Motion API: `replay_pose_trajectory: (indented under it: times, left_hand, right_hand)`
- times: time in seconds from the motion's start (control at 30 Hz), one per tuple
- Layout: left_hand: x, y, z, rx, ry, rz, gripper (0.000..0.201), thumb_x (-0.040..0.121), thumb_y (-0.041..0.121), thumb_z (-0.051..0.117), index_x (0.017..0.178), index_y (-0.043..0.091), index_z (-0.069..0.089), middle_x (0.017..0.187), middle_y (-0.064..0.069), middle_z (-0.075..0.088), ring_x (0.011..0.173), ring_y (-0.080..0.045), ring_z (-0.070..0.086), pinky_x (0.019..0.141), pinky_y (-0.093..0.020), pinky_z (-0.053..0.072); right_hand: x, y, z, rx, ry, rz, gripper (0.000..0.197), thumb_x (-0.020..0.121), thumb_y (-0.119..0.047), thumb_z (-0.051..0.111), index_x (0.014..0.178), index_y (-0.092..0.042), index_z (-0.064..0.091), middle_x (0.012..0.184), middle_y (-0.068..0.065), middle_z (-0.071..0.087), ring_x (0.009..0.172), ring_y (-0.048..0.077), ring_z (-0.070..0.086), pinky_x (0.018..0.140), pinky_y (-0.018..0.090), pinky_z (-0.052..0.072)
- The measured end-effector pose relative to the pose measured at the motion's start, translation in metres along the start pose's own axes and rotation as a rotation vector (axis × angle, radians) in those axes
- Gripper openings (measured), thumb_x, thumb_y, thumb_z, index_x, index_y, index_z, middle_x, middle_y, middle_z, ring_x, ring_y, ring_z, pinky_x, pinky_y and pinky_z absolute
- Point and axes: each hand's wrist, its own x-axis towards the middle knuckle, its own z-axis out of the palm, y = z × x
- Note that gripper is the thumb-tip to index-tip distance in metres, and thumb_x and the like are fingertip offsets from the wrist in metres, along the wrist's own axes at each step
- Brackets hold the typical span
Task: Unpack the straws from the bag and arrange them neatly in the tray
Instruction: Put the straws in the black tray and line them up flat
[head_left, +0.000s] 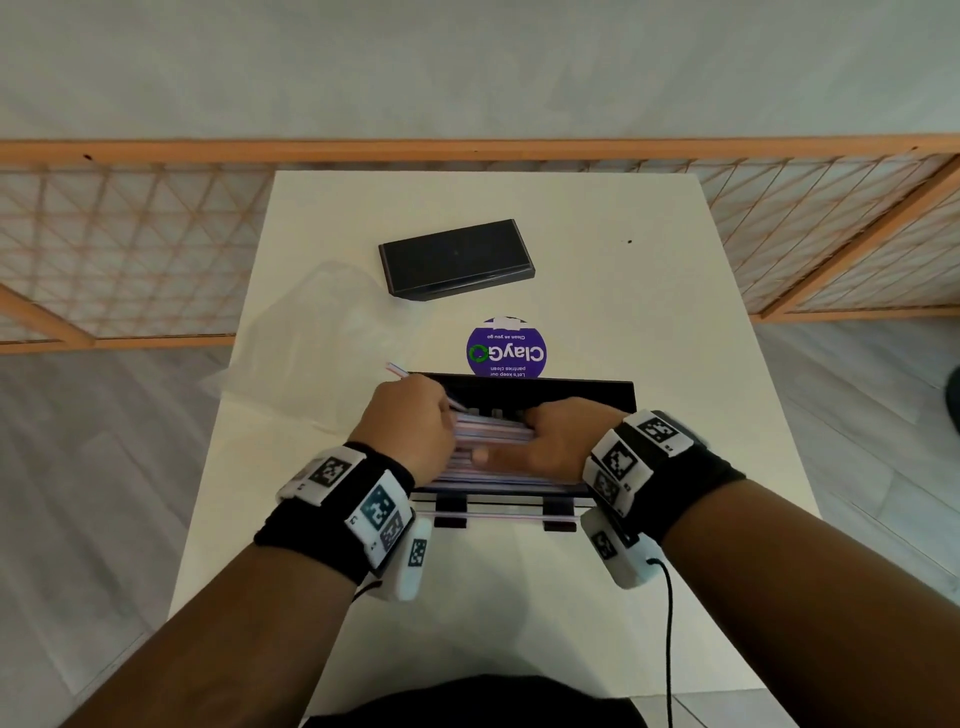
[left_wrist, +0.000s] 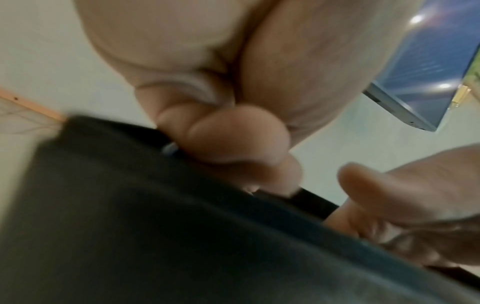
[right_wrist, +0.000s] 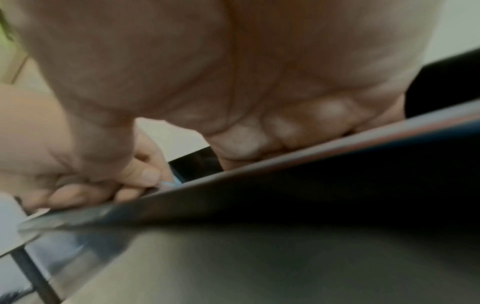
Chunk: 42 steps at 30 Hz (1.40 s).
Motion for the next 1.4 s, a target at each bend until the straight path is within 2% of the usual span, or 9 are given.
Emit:
replay_pose_trajectory:
  times: [0.17, 0.27, 0.43, 0.63, 0.73, 0.83, 1.0, 1.23, 1.4]
  left_hand:
    - [0.001, 0.009, 0.002, 0.143, -0.041, 0.021, 0.023, 0.095, 0.019, 0.052, 0.072, 0.011, 0.050, 0.072, -0.007, 0.060, 0.060, -0.018, 0.051, 0.049, -0.027, 0.032]
    - [-0.004, 0.024, -0.005, 0.173, -0.023, 0.122, 0.012, 0.087, 0.027, 0.061, 0.091, 0.016, 0.060, 0.085, -0.002, 0.061, 0.079, -0.024, 0.060, 0.064, -0.030, 0.044]
    - [0.004, 0.046, 0.001, 0.251, -0.349, 0.188, 0.050, 0.060, 0.042, 0.073, 0.105, 0.024, 0.057, 0.102, 0.002, 0.058, 0.098, -0.022, 0.057, 0.082, -0.038, 0.054]
    - [0.011, 0.048, 0.005, 0.372, -0.488, 0.140, 0.069, 0.059, 0.049, 0.078, 0.119, 0.025, 0.054, 0.109, 0.004, 0.061, 0.100, -0.019, 0.056, 0.077, -0.031, 0.052]
    - [0.011, 0.044, 0.013, 0.450, -0.549, 0.140, 0.097, 0.061, 0.052, 0.084, 0.143, 0.024, 0.041, 0.139, -0.001, 0.051, 0.127, -0.023, 0.050, 0.100, -0.039, 0.049]
    - [0.008, 0.038, 0.027, 0.481, -0.513, 0.123, 0.108, 0.063, 0.048, 0.085, 0.150, 0.022, 0.027, 0.154, -0.004, 0.034, 0.143, -0.027, 0.032, 0.116, -0.050, 0.031]
    - [0.005, 0.032, 0.037, 0.456, -0.395, 0.116, 0.099, 0.059, 0.050, 0.084, 0.141, 0.025, 0.035, 0.139, -0.005, 0.031, 0.138, -0.032, 0.031, 0.118, -0.057, 0.022]
    - [0.009, 0.028, 0.040, 0.412, -0.359, 0.160, 0.092, 0.057, 0.055, 0.080, 0.136, 0.029, 0.041, 0.136, 0.001, 0.050, 0.132, -0.025, 0.045, 0.117, -0.056, 0.024]
    - [0.007, 0.026, 0.037, 0.393, -0.365, 0.176, 0.090, 0.059, 0.059, 0.080, 0.135, 0.030, 0.042, 0.132, 0.002, 0.051, 0.128, -0.024, 0.049, 0.116, -0.053, 0.026]
  right_hand:
    - [-0.010, -0.001, -0.003, 0.007, -0.001, -0.048, 0.086, 0.045, -0.088, 0.066, 0.116, -0.042, 0.053, 0.099, -0.014, 0.060, 0.090, 0.011, 0.059, 0.088, 0.033, 0.052]
    - [-0.011, 0.000, -0.007, -0.012, 0.006, -0.067, 0.077, 0.047, -0.083, 0.070, 0.111, -0.043, 0.056, 0.094, -0.015, 0.061, 0.087, 0.010, 0.059, 0.088, 0.032, 0.052]
    - [-0.011, -0.003, -0.017, -0.172, -0.075, -0.036, 0.055, 0.061, -0.070, 0.075, 0.096, -0.030, 0.058, 0.087, -0.008, 0.061, 0.083, 0.015, 0.057, 0.078, 0.027, 0.044]
    - [-0.006, -0.001, -0.029, -0.223, -0.147, 0.038, 0.065, 0.052, -0.067, 0.080, 0.095, -0.021, 0.066, 0.089, -0.001, 0.071, 0.081, 0.018, 0.066, 0.067, 0.025, 0.049]
    - [0.002, -0.007, -0.025, -0.231, -0.139, 0.040, 0.094, 0.030, -0.077, 0.078, 0.107, -0.026, 0.064, 0.097, -0.005, 0.070, 0.086, 0.018, 0.066, 0.079, 0.031, 0.054]
    - [0.012, -0.009, -0.017, -0.289, -0.139, 0.015, 0.121, 0.009, -0.082, 0.068, 0.119, -0.032, 0.057, 0.103, -0.008, 0.067, 0.093, 0.019, 0.064, 0.086, 0.038, 0.054]
    - [0.000, -0.010, -0.021, -0.356, -0.184, 0.004, 0.101, 0.038, -0.073, 0.082, 0.122, -0.026, 0.054, 0.110, -0.003, 0.064, 0.100, 0.021, 0.062, 0.093, 0.039, 0.051]
    - [-0.005, -0.013, -0.017, -0.289, -0.082, -0.098, 0.093, 0.040, -0.064, 0.088, 0.121, -0.032, 0.055, 0.105, -0.010, 0.062, 0.099, 0.019, 0.060, 0.093, 0.038, 0.051]
    - [-0.016, -0.008, -0.029, -0.272, -0.136, -0.098, 0.088, 0.048, -0.064, 0.086, 0.123, -0.031, 0.055, 0.112, -0.009, 0.063, 0.103, 0.018, 0.060, 0.094, 0.036, 0.050]
